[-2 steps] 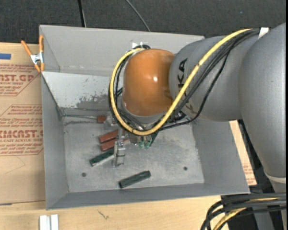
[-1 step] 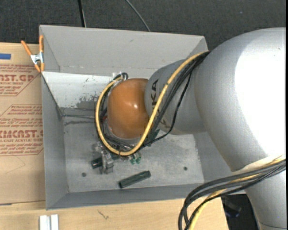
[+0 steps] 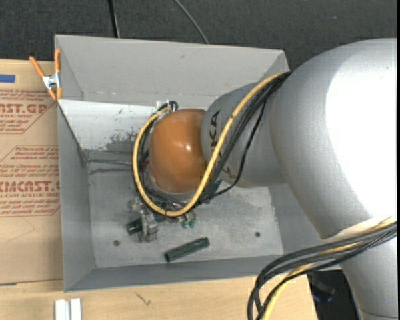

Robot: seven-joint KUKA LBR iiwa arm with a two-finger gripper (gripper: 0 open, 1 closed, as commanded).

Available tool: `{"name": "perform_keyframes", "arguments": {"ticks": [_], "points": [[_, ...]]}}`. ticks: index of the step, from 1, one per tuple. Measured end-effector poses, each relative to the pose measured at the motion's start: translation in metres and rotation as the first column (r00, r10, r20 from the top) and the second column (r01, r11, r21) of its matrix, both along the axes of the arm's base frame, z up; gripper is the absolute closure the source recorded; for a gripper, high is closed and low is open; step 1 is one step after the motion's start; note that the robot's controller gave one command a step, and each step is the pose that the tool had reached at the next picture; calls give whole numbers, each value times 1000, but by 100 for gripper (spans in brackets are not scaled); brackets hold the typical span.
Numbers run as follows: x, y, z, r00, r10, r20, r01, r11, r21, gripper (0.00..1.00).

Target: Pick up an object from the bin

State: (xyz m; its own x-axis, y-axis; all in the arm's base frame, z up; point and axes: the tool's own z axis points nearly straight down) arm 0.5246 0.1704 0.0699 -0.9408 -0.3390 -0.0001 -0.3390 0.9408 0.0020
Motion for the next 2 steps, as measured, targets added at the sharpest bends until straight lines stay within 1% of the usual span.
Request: {"name": "perform_keyframes", "arguments": {"ticks": [1,2], "points": [[7,-2,125,999,-50,3,50,999,-1,100],[7,-2,125,999,-51,2,51,999,0,100]]}}
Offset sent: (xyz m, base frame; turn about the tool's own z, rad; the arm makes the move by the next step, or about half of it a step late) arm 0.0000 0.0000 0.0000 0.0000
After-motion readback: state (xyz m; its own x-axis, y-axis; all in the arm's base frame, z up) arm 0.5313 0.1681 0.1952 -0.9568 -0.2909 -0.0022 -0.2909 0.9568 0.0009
